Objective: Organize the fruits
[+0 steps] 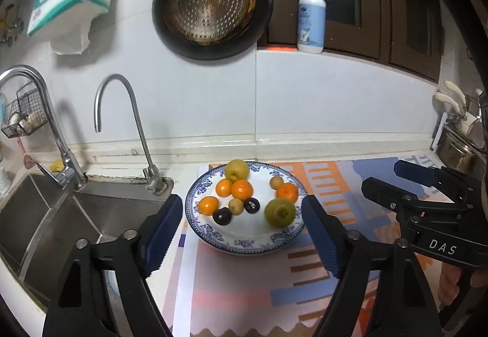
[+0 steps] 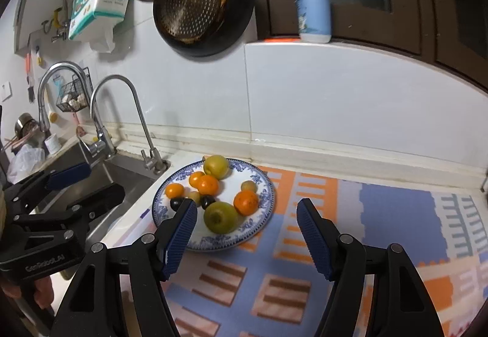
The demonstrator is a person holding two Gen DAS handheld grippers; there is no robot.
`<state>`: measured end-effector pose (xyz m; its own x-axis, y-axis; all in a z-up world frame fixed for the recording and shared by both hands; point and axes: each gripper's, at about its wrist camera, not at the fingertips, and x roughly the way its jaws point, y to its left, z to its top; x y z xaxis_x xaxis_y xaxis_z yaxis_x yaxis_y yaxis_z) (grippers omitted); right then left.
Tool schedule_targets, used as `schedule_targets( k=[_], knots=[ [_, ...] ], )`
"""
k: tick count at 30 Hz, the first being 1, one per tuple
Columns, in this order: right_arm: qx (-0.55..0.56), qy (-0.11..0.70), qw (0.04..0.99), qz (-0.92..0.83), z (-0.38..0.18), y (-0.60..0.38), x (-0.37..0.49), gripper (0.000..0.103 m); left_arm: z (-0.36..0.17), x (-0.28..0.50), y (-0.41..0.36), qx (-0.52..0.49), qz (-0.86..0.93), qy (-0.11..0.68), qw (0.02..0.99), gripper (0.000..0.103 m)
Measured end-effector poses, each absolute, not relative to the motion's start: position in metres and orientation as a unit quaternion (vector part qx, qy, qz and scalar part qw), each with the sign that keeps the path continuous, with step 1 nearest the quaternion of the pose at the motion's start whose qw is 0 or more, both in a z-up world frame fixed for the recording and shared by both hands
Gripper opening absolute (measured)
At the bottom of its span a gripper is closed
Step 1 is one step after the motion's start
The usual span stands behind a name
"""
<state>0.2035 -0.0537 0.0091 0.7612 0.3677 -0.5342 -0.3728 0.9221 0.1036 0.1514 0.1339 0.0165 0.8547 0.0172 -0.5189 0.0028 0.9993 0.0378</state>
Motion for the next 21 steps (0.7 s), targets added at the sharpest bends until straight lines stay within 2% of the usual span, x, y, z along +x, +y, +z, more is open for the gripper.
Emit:
schedule_targets(
  k=[5, 7, 11, 14, 21],
  knots=[
    [0.0, 0.277, 0.944, 0.18, 0.018, -0.068, 0.177, 0.074, 0.024, 0.126, 0.123, 0.023, 0.005, 0.262, 0.965, 0.091],
    [0.002, 0.274, 0.947, 0.17, 0.021, -0.074, 0.165, 0.08, 0.027, 0.116, 0.118, 0.027, 0.005, 0.259, 0.965, 0.093],
    [0.006, 0.271, 0.951, 0.152, 0.026, -0.087, 0.142, 0.082, 0.031, 0.099, 0.109, 0.032, 0.003, 0.255, 0.966, 0.099],
    [0.009, 0.269, 0.953, 0.138, 0.03, -0.095, 0.125, 0.087, 0.036, 0.085, 0.102, 0.032, -0.002, 0.251, 0.967, 0.101],
    [0.008, 0.263, 0.959, 0.109, 0.039, -0.113, 0.083, 0.088, 0.046, 0.058, 0.087, 0.038, -0.014, 0.239, 0.97, 0.103]
  ],
)
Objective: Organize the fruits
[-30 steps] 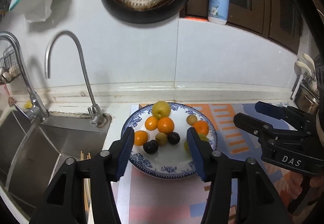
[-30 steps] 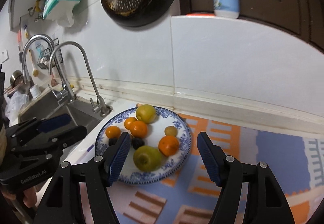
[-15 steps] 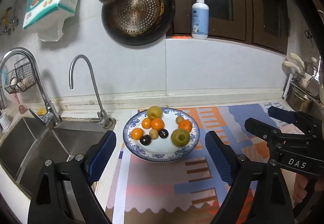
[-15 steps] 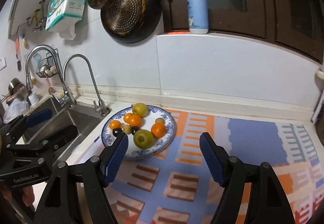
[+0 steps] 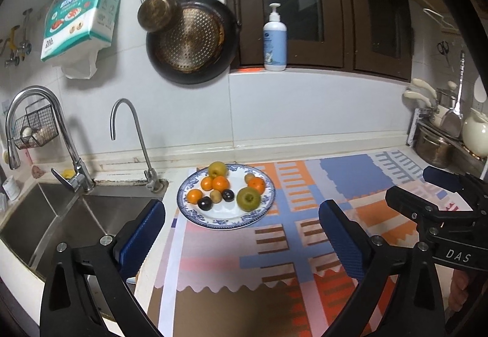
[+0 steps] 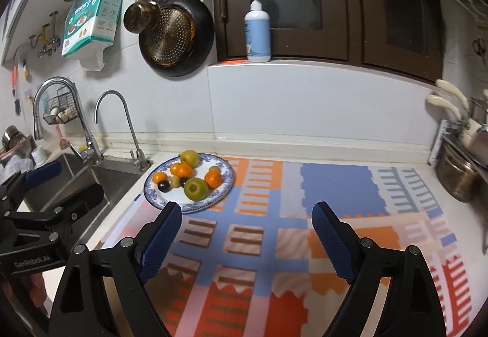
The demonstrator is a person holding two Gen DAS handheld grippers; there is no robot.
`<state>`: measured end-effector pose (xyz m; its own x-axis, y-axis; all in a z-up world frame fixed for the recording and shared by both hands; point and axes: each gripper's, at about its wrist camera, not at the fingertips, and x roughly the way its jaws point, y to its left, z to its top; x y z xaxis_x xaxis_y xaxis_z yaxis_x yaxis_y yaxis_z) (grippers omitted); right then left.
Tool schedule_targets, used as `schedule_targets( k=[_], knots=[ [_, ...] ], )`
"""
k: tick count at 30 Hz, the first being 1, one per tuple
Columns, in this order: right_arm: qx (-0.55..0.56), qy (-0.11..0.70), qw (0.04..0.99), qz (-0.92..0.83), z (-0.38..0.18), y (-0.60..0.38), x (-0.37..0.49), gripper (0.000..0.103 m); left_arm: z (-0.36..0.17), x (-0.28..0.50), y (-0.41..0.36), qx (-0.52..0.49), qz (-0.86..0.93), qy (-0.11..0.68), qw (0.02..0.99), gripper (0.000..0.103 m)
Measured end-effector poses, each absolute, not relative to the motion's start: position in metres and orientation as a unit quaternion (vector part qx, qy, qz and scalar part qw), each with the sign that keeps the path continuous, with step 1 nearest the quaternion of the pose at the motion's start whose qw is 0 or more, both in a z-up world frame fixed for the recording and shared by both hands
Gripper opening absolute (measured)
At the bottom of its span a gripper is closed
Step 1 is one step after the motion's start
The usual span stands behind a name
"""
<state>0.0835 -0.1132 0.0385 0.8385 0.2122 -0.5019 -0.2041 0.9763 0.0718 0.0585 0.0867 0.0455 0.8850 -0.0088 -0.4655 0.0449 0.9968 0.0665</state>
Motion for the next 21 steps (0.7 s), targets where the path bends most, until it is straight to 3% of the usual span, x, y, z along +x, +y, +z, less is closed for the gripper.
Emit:
schedule_targets(
  k=[21],
  knots=[
    [0.027, 0.264, 0.962, 0.069, 0.045, -0.147, 0.021, 0.09, 0.058, 0.014, 0.057, 0.056, -0.047, 0.219, 0.973, 0.103]
  ],
)
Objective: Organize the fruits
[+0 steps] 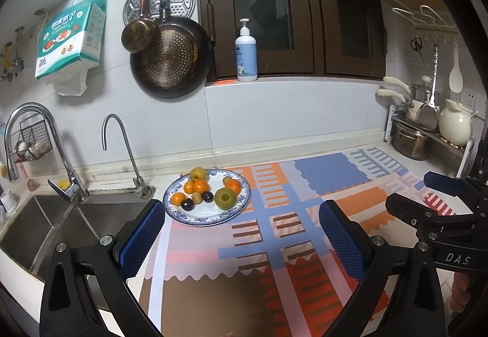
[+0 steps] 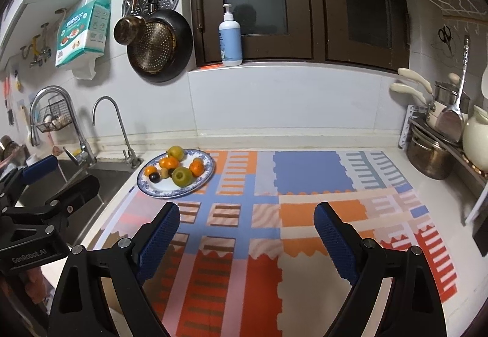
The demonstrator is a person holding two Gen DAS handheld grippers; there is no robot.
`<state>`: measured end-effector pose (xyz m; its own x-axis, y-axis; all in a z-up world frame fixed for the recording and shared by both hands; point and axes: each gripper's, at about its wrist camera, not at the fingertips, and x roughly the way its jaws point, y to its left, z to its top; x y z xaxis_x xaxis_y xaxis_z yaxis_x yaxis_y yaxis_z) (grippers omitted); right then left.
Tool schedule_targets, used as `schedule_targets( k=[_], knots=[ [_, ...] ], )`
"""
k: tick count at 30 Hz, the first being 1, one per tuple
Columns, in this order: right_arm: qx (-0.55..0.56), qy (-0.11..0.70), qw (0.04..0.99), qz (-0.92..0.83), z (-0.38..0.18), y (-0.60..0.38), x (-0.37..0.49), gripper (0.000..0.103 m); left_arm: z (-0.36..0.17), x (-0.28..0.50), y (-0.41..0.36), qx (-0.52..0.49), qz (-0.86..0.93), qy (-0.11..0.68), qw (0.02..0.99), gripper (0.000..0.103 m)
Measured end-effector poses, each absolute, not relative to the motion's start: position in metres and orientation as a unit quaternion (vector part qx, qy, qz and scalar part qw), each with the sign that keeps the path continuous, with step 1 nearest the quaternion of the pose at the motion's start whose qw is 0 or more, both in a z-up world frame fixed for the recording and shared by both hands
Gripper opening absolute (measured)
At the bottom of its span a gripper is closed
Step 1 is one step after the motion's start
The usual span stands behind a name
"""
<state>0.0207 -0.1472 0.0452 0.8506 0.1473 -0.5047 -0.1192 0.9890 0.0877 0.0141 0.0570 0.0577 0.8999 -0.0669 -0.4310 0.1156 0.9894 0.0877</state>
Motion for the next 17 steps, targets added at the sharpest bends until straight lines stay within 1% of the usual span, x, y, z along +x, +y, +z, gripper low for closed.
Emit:
schedule_targets(
  k=[17],
  knots=[
    [0.03, 0.263, 0.962, 0.063, 0.0446, -0.1536, 0.012, 0.09, 0.0564, 0.012, 0.0523, 0.058, -0.051, 0.22, 0.972, 0.103]
  ],
)
